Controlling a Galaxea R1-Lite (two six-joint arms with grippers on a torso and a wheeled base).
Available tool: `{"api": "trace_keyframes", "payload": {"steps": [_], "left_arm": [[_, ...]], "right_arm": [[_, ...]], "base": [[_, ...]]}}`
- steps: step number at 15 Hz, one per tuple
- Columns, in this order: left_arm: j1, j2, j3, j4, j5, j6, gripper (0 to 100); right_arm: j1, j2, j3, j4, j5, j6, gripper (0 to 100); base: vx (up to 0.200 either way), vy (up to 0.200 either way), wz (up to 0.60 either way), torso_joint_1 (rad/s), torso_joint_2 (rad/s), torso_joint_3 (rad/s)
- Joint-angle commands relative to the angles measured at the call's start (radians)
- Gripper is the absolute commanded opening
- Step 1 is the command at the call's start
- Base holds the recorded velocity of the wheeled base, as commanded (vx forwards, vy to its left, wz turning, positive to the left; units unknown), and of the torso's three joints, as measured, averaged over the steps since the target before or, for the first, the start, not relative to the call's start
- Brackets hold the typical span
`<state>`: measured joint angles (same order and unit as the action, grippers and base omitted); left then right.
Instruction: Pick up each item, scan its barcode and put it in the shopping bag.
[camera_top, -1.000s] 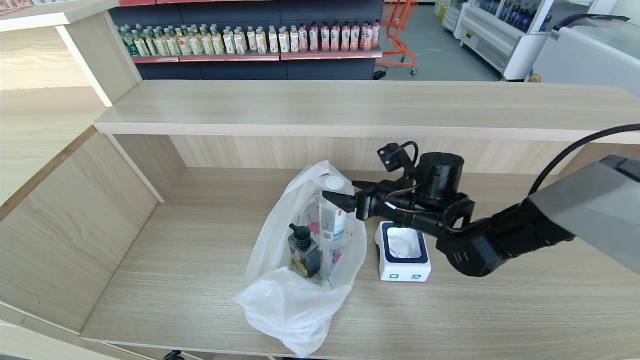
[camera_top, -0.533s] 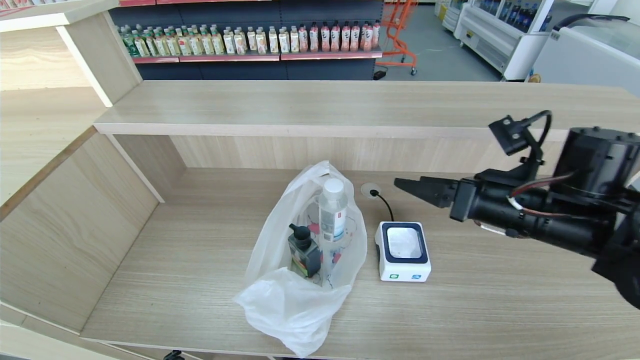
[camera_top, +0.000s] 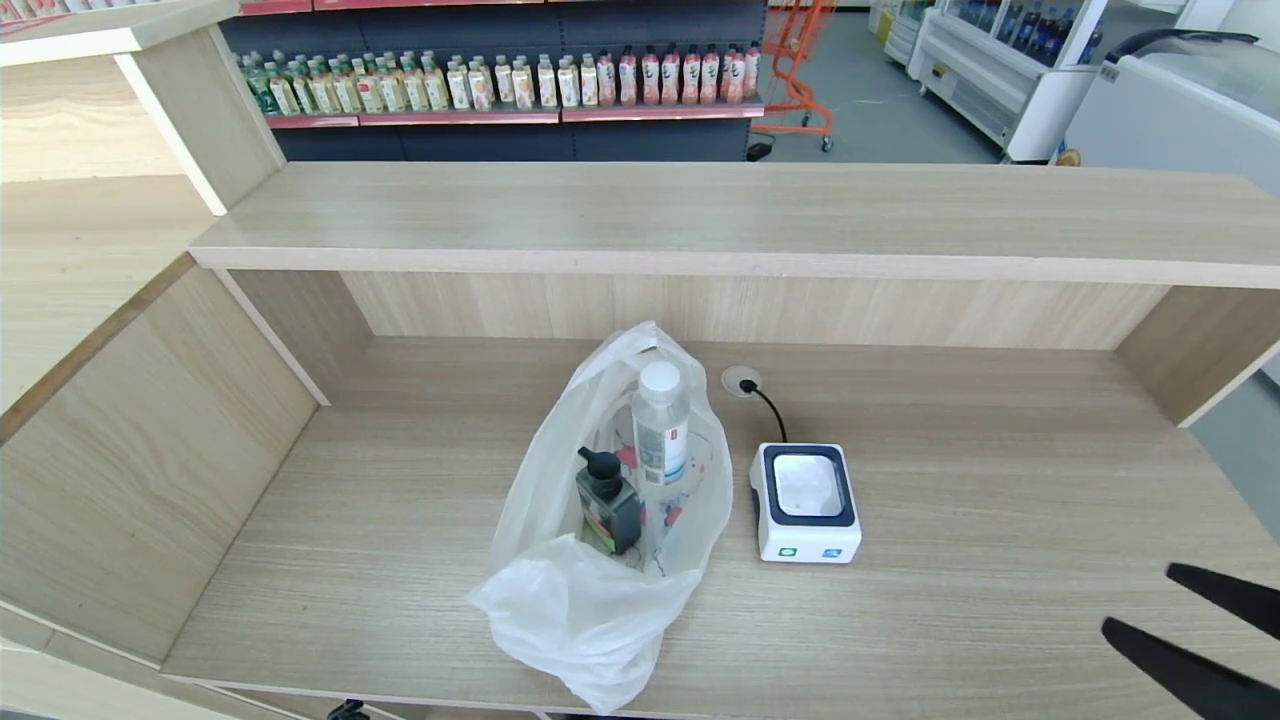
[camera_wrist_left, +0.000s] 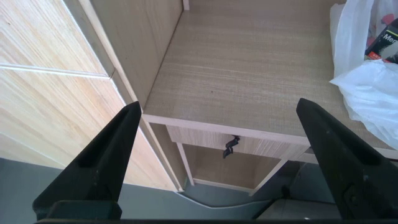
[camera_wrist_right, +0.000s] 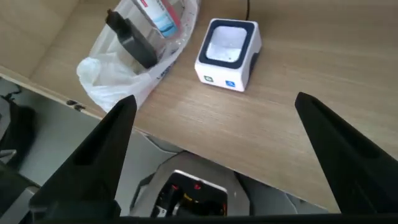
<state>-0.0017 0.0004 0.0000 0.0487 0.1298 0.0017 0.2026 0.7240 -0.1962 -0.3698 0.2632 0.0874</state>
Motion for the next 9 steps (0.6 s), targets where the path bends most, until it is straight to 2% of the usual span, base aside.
{"api": "trace_keyframes", "payload": {"steps": [1, 2, 4, 5, 6, 9], "left_arm": [[0.000, 0.000, 0.000, 0.000, 0.001, 0.000, 100], [0.000, 0.000, 0.000, 0.000, 0.001, 0.000, 100], [0.000, 0.000, 0.000, 0.000, 0.001, 0.000, 100], [0.000, 0.000, 0.000, 0.000, 0.001, 0.000, 100], [0.000, 0.000, 0.000, 0.000, 0.001, 0.000, 100], [0.000, 0.000, 0.000, 0.000, 0.001, 0.000, 100]], "right_arm": [[-0.190, -0.561, 0.196, 0.250, -0.107, -0.080, 100], [-0.204, -0.626, 0.196, 0.305, -0.102, -0.078, 100], [-0.199, -0.724, 0.196, 0.298, -0.111, -0.097, 100], [-0.201, -0.724, 0.196, 0.287, -0.151, -0.104, 100], [-0.201, -0.724, 0.196, 0.335, -0.329, -0.100, 100], [-0.203, -0.724, 0.196, 0.359, -0.286, -0.144, 100]], "base": [[0.000, 0.000, 0.00, 0.000, 0.00, 0.000], [0.000, 0.000, 0.00, 0.000, 0.00, 0.000], [0.000, 0.000, 0.00, 0.000, 0.00, 0.000], [0.000, 0.000, 0.00, 0.000, 0.00, 0.000], [0.000, 0.000, 0.00, 0.000, 0.00, 0.000], [0.000, 0.000, 0.00, 0.000, 0.00, 0.000]]}}
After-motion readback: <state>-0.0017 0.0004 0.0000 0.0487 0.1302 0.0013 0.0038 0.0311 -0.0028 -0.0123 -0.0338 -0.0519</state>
